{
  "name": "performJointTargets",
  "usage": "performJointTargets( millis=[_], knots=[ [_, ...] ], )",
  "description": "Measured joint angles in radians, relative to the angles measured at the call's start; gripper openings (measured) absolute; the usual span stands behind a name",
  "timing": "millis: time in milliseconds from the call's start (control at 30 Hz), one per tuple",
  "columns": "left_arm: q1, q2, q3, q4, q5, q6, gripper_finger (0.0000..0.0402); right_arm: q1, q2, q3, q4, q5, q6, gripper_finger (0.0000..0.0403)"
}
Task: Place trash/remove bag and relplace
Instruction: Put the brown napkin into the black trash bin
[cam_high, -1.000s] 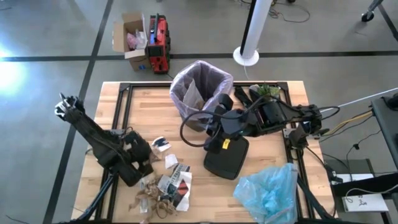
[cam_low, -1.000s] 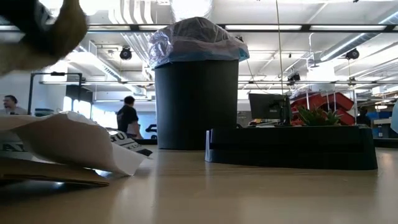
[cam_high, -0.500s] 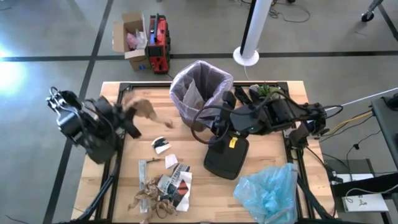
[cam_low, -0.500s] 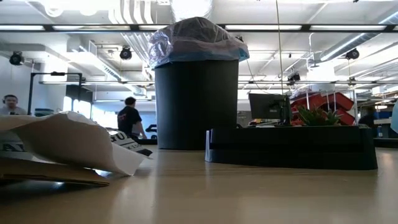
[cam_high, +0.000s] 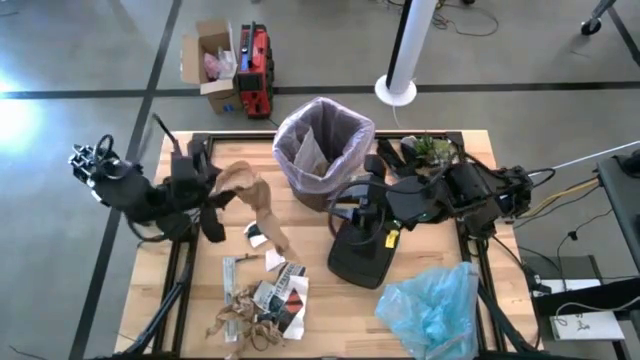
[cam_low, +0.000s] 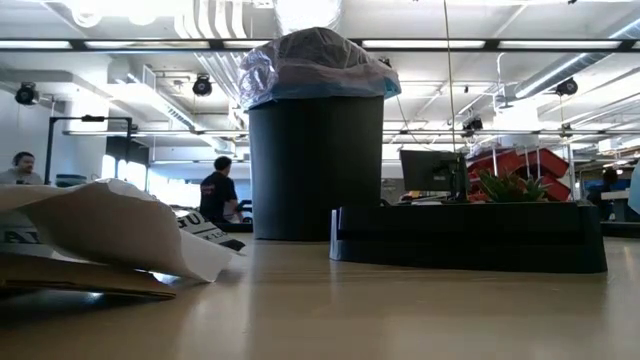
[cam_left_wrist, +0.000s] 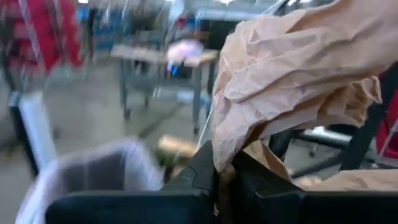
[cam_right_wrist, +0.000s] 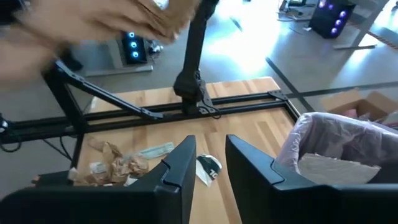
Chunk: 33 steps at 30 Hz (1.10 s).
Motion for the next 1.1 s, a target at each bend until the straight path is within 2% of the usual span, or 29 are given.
performJointTargets(
  millis=[67,133,167,233,367,433,567,700,800,900,1100],
  knots=[
    [0.039,0.011,0.005,0.079,0.0,0.101,0.0006,0.014,-0.013,0.0,-0.001,0.0,0.001,0.0078],
    [0.102,0.021,0.016,0.096,0.007,0.135,0.0006,0.034,-0.027,0.0,-0.011,0.0,0.001,0.0076],
    [0.142,0.027,0.021,0.096,0.042,0.131,0.0006,0.044,-0.033,0.0,-0.023,0.0,0.001,0.0074],
    [0.241,0.039,0.027,0.096,0.193,0.087,0.0006,0.062,-0.045,0.0,-0.061,0.0,0.003,0.0068],
    [0.456,0.082,0.03,0.127,0.598,-0.015,0.0006,0.097,-0.063,0.0,-0.147,0.003,0.048,0.0054],
    [0.548,0.112,0.03,0.132,0.714,-0.03,0.0006,0.111,-0.064,0.0,-0.178,0.003,0.072,0.0048],
    [0.695,0.167,0.03,0.13,0.78,-0.041,0.0006,0.141,-0.058,-0.003,-0.214,0.003,0.107,0.0039],
    [0.814,0.209,0.03,0.136,0.913,-0.09,0.0009,0.169,-0.044,-0.006,-0.254,0.003,0.128,0.0033],
    [0.857,0.237,0.03,0.13,0.929,-0.101,0.0023,0.175,-0.036,-0.007,-0.278,0.01,0.157,0.003],
    [0.883,0.261,0.03,0.13,0.921,-0.101,0.0052,0.176,-0.036,-0.016,-0.279,0.021,0.179,0.0026],
    [0.908,0.29,0.03,0.085,0.878,-0.093,0.0135,0.172,-0.036,-0.029,-0.278,0.129,0.171,0.0024]
  ],
)
